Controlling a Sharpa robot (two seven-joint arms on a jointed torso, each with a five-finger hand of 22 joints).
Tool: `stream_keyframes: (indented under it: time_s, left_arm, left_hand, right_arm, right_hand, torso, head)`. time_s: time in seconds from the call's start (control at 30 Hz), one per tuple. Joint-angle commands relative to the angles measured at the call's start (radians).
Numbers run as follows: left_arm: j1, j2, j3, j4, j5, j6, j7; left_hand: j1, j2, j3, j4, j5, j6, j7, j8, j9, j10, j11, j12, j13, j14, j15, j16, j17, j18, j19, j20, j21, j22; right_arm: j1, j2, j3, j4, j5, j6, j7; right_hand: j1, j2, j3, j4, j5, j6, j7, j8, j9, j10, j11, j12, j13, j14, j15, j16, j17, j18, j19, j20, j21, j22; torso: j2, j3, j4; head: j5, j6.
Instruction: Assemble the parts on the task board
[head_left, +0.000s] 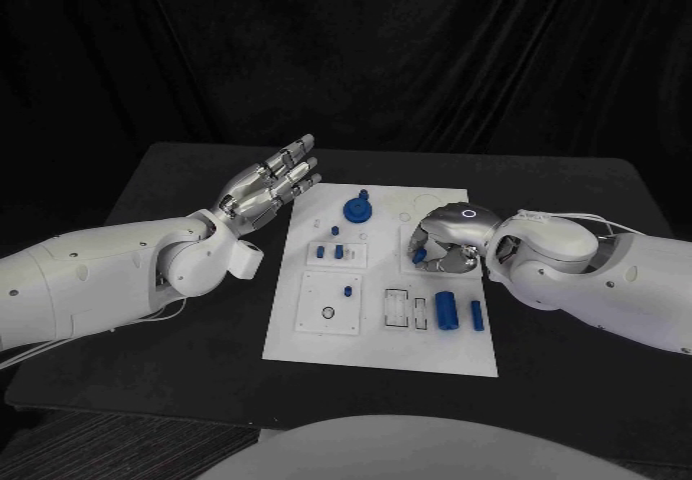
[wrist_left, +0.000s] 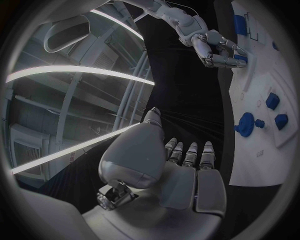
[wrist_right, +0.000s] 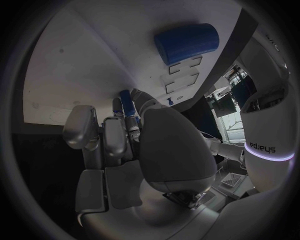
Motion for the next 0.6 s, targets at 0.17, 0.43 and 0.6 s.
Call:
stream_keyframes:
  time_s: [0.17,0.43,0.6]
  left_arm:
    - [-0.002,0.004,0.001,0.001,0.005,0.014,0.078]
    - [-0.003,0.008,0.001,-0.003,0.005,0.018,0.075]
    - [-0.003,0.010,0.001,-0.004,0.005,0.021,0.073]
  left_hand:
    - [0.017,-0.001,0.008,-0.003,0.019,0.002,0.006,0.006,0.002,0.000,0.000,-0.003,-0.001,0.001,0.003,-0.004,-0.001,0.010,-0.002,0.009,-0.005,0.001]
    - [0.024,-0.002,0.011,-0.008,0.034,0.002,0.008,0.006,0.002,0.000,0.000,-0.003,-0.001,0.001,0.006,-0.004,-0.001,0.009,-0.002,0.011,-0.005,0.001]
    - [0.029,-0.001,0.013,-0.013,0.044,0.002,0.011,0.006,0.002,0.000,0.000,-0.003,-0.001,0.001,0.007,-0.004,-0.001,0.009,-0.002,0.012,-0.005,0.001]
  right_arm:
    - [0.007,-0.015,0.001,0.020,-0.001,-0.016,-0.011]
    - [0.016,-0.025,0.001,0.032,-0.001,-0.010,-0.019]
    - [0.021,-0.030,0.001,0.044,-0.001,-0.045,-0.015]
  right_hand:
    - [0.007,-0.004,0.012,0.001,0.005,0.007,0.000,0.002,0.003,0.009,-0.001,-0.007,-0.001,0.000,0.004,0.002,-0.004,-0.017,-0.001,0.004,0.003,0.140]
    - [0.020,-0.006,0.041,-0.011,0.010,0.011,0.004,-0.001,0.010,0.033,-0.004,-0.017,0.000,-0.002,0.002,-0.001,-0.008,-0.016,-0.003,0.004,0.002,0.140]
    - [0.054,0.002,0.087,-0.041,0.026,0.035,0.006,0.007,0.023,0.073,-0.009,-0.019,0.001,-0.001,-0.003,0.001,-0.004,-0.017,-0.002,-0.001,0.010,0.142]
  torso:
    - [0.000,0.0006,-0.0006]
    - [-0.001,0.0008,-0.0004]
    - [-0.001,0.0006,0.0001]
  head:
    - [0.003,0.000]
    - [0.005,0.000]
    - [0.005,0.000]
